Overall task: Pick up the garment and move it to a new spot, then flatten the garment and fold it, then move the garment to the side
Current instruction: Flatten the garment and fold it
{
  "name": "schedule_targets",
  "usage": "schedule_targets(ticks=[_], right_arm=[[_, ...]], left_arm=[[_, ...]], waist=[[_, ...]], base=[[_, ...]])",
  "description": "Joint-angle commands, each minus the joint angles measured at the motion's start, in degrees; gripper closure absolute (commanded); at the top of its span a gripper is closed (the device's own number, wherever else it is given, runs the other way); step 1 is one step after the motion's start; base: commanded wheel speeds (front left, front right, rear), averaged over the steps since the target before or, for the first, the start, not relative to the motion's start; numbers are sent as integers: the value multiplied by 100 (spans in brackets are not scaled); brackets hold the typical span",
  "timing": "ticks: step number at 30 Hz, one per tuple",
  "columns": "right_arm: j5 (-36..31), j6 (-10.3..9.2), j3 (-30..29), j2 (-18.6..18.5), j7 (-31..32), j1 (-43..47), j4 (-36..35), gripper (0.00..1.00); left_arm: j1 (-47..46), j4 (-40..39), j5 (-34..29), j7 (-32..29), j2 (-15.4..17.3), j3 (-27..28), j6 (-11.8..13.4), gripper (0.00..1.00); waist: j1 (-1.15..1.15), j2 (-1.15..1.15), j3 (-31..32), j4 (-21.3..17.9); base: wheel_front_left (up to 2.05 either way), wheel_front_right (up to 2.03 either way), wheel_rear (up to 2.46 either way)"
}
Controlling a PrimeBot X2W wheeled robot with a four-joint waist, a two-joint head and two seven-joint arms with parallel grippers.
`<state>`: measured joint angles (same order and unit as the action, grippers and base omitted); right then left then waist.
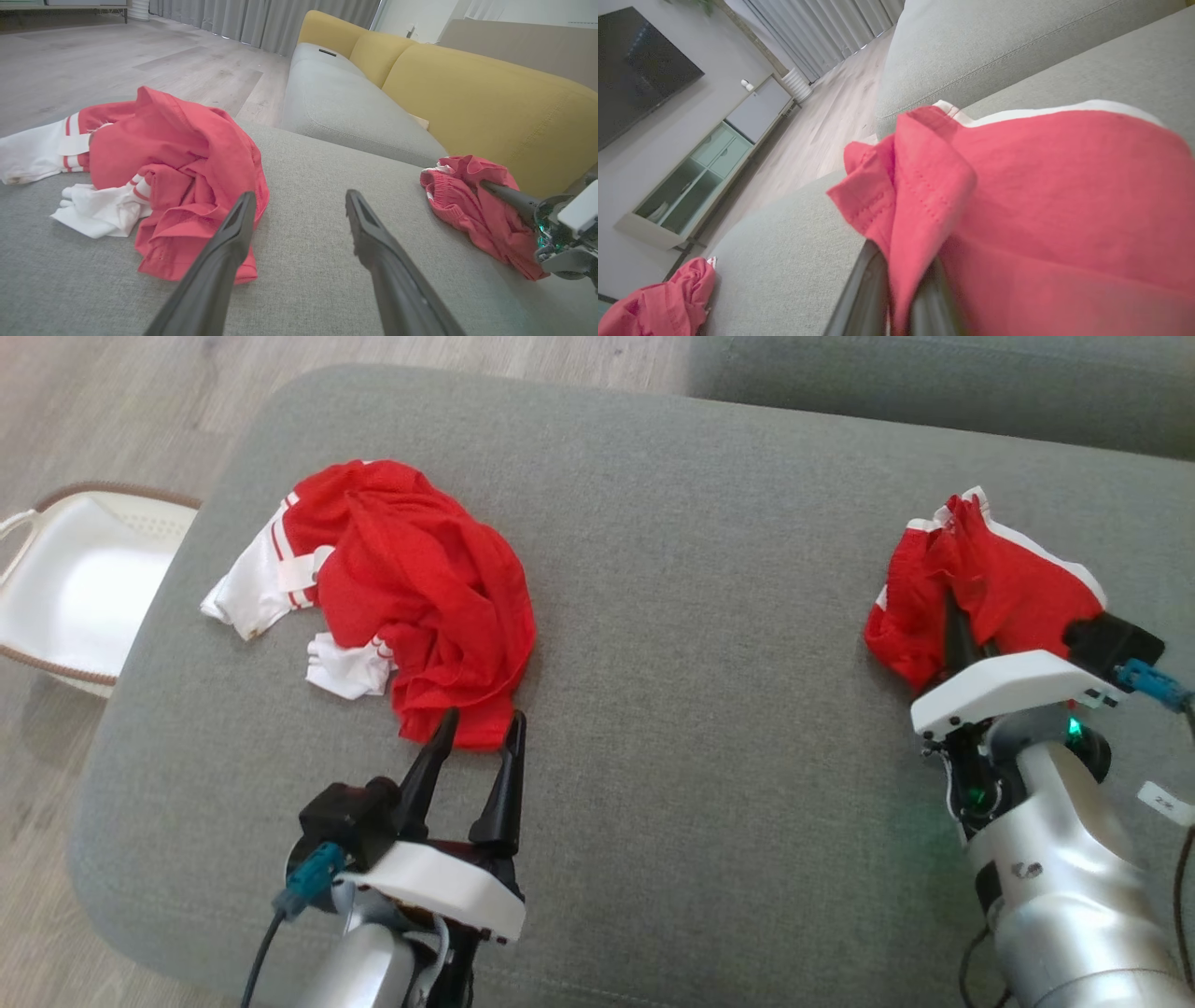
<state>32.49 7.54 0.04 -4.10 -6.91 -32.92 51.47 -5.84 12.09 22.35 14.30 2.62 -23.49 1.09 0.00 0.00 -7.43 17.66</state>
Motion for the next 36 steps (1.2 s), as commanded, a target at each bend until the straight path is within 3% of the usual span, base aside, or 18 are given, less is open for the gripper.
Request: schedule_targets(ticks=[1, 2, 3, 12, 18, 25, 31, 36], right_arm=[[-77, -5, 199, 17, -99, -279, -154, 100], [-98, -5, 289, 15, -144, -294, -129, 30], [-83, -5, 346, 17, -176, -305, -85, 0], [225, -5, 1277, 104, 78, -295, 322, 0], [734, -5, 2021, 119, 433, -225, 76, 0], [836, -5, 2435, -48, -248, -137, -528, 0], [46, -5, 2027, -502, -781, 302, -1000, 0], [-865, -5, 991, -473, -806, 991, -1937, 0]], left_arm=[[-187, -202, 30, 70, 26, 143, 27, 0], [-204, -199, 38, 70, 26, 124, 30, 0], [-225, -198, 47, 70, 26, 107, 35, 0], [-305, -176, 61, 70, 26, 132, 75, 0], [-308, -161, 21, 70, 26, 230, 68, 0], [-266, -253, -18, 70, 26, 426, 43, 0], [-202, -538, -11, 70, 26, 653, 51, 0], [-158, -768, -39, 70, 26, 760, 9, 0]], waist=[[0, 0, -31, 21], [0, 0, -52, 32], [0, 0, -76, 41], [0, 0, -86, -79], [0, 0, 14, -387], [0, 0, 214, -917], [0, 0, 482, -1440], [0, 0, 554, -1738]], base=[[0, 0, 0], [0, 0, 0], [0, 0, 0], [0, 0, 0], [0, 0, 0], [0, 0, 0], [0, 0, 0], [0, 0, 0]])
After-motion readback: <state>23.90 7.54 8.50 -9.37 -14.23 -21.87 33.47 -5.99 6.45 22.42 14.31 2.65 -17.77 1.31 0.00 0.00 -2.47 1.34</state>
